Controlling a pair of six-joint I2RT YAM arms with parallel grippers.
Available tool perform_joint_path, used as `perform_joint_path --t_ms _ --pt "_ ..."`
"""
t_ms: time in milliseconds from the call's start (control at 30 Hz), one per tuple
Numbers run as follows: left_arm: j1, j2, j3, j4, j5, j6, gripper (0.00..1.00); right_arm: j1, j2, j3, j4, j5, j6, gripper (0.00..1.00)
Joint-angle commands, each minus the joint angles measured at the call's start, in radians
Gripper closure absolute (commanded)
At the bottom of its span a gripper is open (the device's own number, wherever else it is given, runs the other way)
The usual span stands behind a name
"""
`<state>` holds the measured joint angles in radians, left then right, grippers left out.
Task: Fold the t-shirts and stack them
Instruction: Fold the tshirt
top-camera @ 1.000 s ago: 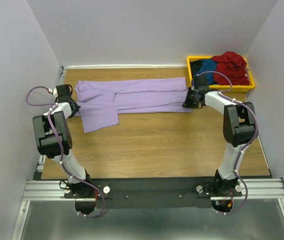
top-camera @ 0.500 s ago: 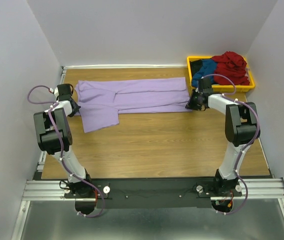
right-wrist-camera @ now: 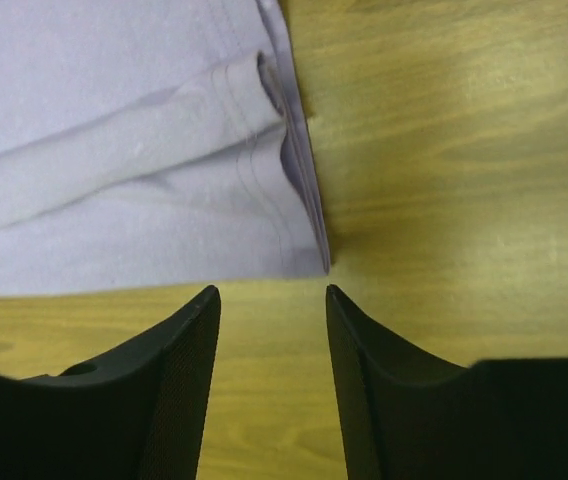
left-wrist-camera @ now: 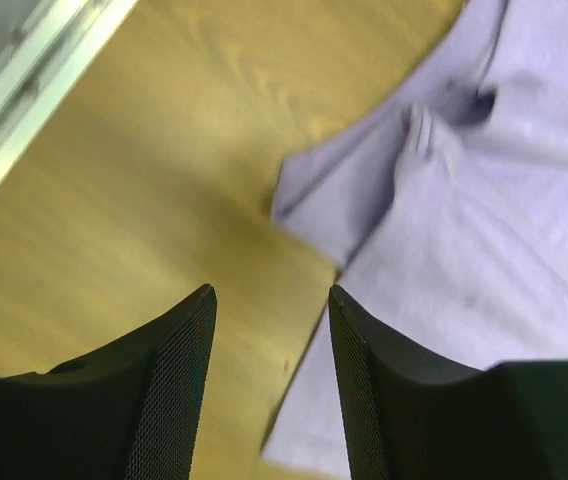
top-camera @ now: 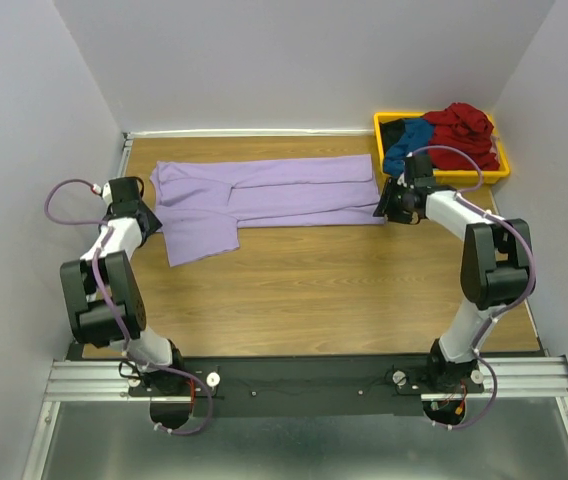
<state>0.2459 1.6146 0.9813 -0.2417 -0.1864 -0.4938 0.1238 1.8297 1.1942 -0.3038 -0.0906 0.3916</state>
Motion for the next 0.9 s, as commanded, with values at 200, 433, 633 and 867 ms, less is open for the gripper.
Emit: perform_joint_path --t_ms 200,433,633,867 --pt "-0.112 -0.153 -0.179 -0.107 0.013 -0.035 0.43 0.043 -0.102 -0.061 -0.064 0.029 -0.007 0.30" --pt "-0.194 -0.102 -0.227 -0.085 -0.021 -0.091 0.46 0.074 -0.079 -0.059 -0.063 0.017 -0.016 0.29" --pt "-0.217 -0.059 -0.227 -0.082 -0.061 -0.098 0.72 0.080 -0.090 -0.084 -0.061 0.028 -0.020 0.29" --pt "-0.223 -0.099 -0.088 -0.111 -0.068 -0.086 1.00 0.080 -0.102 -0.082 -0.061 0.031 -0.028 0.29"
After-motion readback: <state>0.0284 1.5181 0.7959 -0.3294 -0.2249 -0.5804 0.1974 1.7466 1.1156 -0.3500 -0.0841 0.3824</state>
